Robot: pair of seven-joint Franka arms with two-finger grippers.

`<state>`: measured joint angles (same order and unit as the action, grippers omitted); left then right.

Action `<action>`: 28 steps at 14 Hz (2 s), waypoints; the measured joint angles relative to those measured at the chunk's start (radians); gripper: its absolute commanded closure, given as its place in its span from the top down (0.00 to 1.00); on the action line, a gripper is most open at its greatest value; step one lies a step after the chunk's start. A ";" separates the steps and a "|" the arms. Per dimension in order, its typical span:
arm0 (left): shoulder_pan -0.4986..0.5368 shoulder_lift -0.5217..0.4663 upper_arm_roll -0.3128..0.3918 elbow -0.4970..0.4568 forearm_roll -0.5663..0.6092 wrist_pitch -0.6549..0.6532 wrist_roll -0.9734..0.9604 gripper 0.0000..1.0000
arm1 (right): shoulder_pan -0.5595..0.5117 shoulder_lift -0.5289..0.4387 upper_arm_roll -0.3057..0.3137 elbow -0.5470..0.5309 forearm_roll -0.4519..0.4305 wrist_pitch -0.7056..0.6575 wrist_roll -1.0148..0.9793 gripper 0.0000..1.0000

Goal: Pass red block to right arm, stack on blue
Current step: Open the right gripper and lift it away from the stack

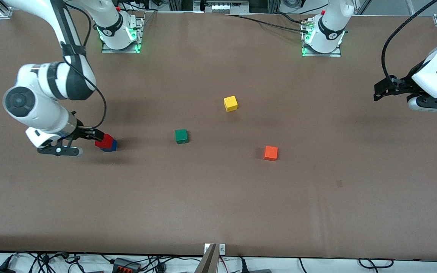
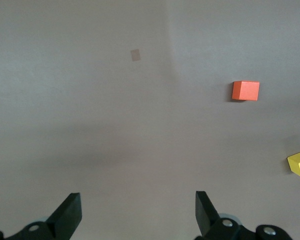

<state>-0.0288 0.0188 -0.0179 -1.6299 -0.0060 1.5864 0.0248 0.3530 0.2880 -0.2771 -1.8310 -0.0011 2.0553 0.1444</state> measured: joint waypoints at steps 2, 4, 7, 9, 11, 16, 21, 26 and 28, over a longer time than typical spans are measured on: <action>0.000 0.000 0.000 0.000 0.000 0.000 0.000 1.00 | -0.008 -0.010 -0.003 0.110 0.000 -0.117 -0.001 1.00; 0.000 0.000 0.000 0.005 0.000 0.000 0.000 1.00 | -0.019 -0.013 -0.003 0.216 0.000 -0.212 -0.001 1.00; 0.000 -0.001 0.000 0.016 0.000 0.000 0.000 1.00 | -0.036 -0.015 -0.004 0.343 0.000 -0.348 -0.003 1.00; 0.000 -0.001 0.000 0.017 0.000 0.000 0.000 1.00 | -0.038 -0.015 -0.004 0.391 0.000 -0.397 -0.010 1.00; 0.000 -0.002 0.000 0.017 0.000 0.000 0.000 1.00 | -0.044 -0.015 -0.005 0.411 0.001 -0.407 -0.022 1.00; 0.000 -0.002 0.000 0.017 0.000 -0.014 0.000 1.00 | -0.145 -0.027 0.027 0.457 0.026 -0.407 -0.066 1.00; -0.003 -0.002 -0.003 0.018 0.000 -0.016 0.000 1.00 | -0.357 -0.096 0.201 0.454 0.026 -0.428 -0.143 1.00; -0.004 -0.002 -0.004 0.018 0.000 -0.016 0.000 1.00 | -0.408 -0.100 0.254 0.431 0.025 -0.432 -0.165 1.00; -0.004 -0.002 -0.004 0.018 0.000 -0.017 0.000 1.00 | -0.408 -0.118 0.257 0.389 0.025 -0.426 -0.165 1.00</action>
<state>-0.0325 0.0173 -0.0221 -1.6120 -0.0060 1.5698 0.0251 -0.0552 0.1700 -0.0204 -1.4421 0.0237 1.6293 -0.0205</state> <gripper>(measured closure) 0.000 0.000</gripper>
